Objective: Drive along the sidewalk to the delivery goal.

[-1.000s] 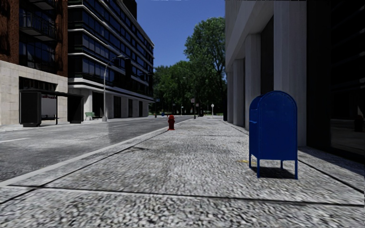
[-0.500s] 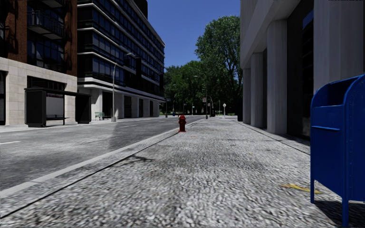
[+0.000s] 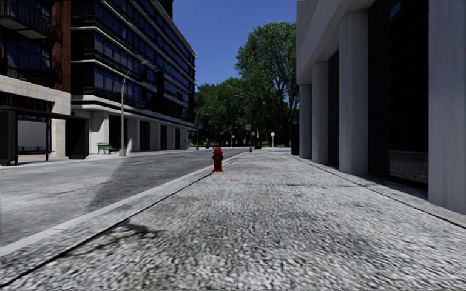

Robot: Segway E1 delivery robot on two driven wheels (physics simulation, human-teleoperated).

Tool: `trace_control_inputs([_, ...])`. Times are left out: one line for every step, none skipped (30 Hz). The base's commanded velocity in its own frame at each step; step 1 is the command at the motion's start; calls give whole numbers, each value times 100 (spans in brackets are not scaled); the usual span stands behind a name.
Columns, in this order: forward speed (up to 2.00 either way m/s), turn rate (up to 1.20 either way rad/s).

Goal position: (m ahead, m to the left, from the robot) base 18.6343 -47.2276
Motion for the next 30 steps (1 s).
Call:
trace_control_inputs([200,-33])
trace_control_inputs([200,-33])
trace_control_inputs([200,-33])
trace_control_inputs([200,-33])
trace_control_inputs([200,-33])
trace_control_inputs([200,-33])
trace_control_inputs([200,-33])
trace_control_inputs([200,-33])
trace_control_inputs([200,-33])
trace_control_inputs([200,-33])
trace_control_inputs([200,-33])
trace_control_inputs([200,-33])
trace_control_inputs([200,-33])
trace_control_inputs([200,-33])
trace_control_inputs([200,-33])
trace_control_inputs([200,-33])
trace_control_inputs([200,-33])
trace_control_inputs([200,-33])
trace_control_inputs([200,-33])
trace_control_inputs([200,-33])
trace_control_inputs([200,-33])
trace_control_inputs([200,-33])
trace_control_inputs([200,-33])
trace_control_inputs([200,-33])
trace_control_inputs([200,-33])
trace_control_inputs([200,-33])
trace_control_inputs([200,-30])
trace_control_inputs([200,0])
trace_control_inputs([200,0])
trace_control_inputs([200,0])
